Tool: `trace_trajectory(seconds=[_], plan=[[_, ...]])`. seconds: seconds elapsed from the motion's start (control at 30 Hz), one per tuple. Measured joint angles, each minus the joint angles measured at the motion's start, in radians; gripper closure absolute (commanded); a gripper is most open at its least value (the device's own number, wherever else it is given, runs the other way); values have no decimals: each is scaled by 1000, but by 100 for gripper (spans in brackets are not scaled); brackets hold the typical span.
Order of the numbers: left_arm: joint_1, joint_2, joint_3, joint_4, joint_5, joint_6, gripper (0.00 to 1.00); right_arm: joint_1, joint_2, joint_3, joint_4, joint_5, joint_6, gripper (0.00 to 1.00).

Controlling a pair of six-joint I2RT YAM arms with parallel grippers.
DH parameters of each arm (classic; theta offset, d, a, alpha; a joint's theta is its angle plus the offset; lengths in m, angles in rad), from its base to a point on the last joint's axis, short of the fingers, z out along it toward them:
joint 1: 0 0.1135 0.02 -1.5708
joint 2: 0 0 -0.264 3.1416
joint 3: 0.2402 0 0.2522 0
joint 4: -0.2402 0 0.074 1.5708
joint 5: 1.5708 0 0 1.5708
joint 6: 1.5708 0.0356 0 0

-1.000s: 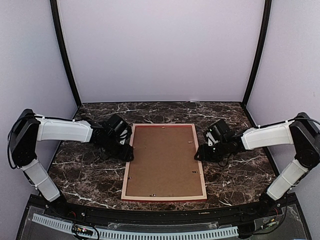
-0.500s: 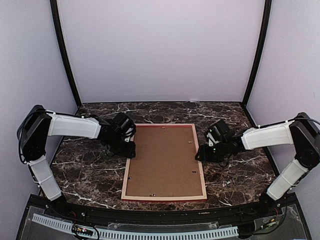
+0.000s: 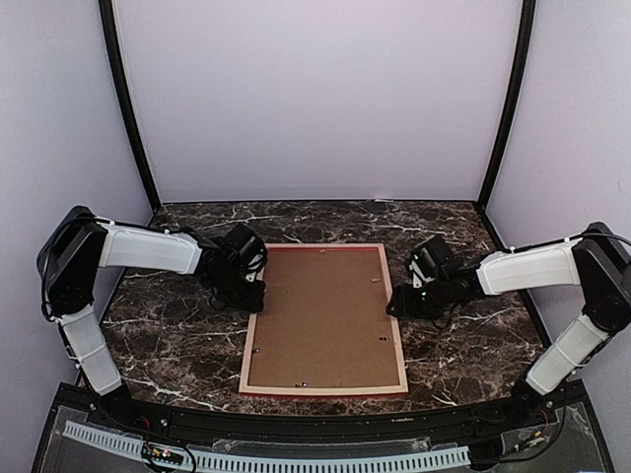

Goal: Put the photo into the frame
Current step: Adjust the photo frame at the center of the board.

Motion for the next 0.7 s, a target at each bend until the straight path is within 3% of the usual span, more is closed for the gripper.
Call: trace_trajectory(seconds=[0.27,0.7], plan=[[6,-24,-56,81,26,-62,87,0,-26,17,-21,50,-1,29],[-31,-95,-157,137,12,-154,90,0,44,99,-26,102,5,26]])
